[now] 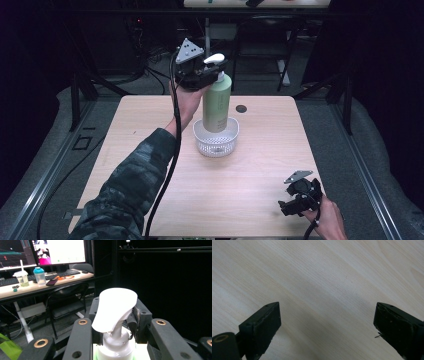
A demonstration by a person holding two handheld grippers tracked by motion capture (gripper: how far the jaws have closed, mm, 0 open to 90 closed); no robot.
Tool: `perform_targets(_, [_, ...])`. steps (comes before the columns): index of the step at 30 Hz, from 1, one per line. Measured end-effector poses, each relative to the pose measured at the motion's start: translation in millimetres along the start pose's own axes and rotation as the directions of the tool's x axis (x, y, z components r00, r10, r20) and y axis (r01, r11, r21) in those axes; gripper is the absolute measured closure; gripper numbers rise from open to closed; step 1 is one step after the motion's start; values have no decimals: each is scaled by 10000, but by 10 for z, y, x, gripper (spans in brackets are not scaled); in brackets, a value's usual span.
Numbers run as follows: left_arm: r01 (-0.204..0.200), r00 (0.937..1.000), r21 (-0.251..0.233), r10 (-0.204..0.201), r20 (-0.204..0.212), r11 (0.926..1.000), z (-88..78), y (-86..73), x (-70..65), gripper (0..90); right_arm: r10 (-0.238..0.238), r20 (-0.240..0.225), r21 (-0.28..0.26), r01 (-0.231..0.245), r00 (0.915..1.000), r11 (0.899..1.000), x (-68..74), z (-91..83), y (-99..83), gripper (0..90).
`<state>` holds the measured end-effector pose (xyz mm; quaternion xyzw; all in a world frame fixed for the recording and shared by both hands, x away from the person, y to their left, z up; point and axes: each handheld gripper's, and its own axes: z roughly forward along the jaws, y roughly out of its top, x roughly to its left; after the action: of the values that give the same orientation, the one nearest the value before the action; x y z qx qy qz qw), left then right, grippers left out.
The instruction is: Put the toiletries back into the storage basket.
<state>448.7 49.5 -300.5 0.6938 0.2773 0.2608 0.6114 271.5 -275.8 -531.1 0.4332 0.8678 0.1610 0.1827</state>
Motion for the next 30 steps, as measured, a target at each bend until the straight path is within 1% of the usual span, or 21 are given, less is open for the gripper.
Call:
perform_targets(2, [185, 9998, 30, -185, 20, 9998, 26, -41, 15, 672, -6, -6, -3, 6, 10000, 10000, 1, 2, 0, 70])
perform_targets(5, [245, 9997, 0, -245, -21, 9997, 53, -92, 29, 672, 49, -50, 6, -49, 10000, 10000, 0, 3, -1, 70])
perform_targets(9, [319, 9995, 125, -318, -65, 9994, 99, -154, 41, 672, 70, -74, -4, -70, 9999, 10000, -4, 5, -4, 70])
perform_targets(12, [400, 9991, 115, -398, -140, 9991, 137, -203, 49, 672, 46, -92, -5, -46, 9999, 10000, -4, 8, -3, 70])
perform_targets(16, [452, 9989, 176, -449, -135, 9988, 170, -253, 47, 672, -23, -19, -4, 23, 10000, 10000, 5, 5, -4, 70])
perform_targets(18, [478, 9987, 194, -475, -156, 9987, 184, -282, 51, 672, -2, -60, 2, 2, 10000, 10000, 13, 4, -1, 70])
perform_targets(24, [486, 9987, 243, -482, -143, 9985, 201, -374, 55, 672, 24, -51, -19, -24, 10000, 10000, 2, -4, -5, 70])
perform_targets(28, [484, 9987, 390, -478, -151, 9981, 205, -441, 55, 672, -13, -26, -17, 13, 10000, 10000, 4, -7, -4, 70])
perform_targets(30, [475, 9987, 390, -469, -178, 9981, 207, -477, 62, 672, 5, -29, -19, -5, 10000, 10000, 7, -6, -3, 70])
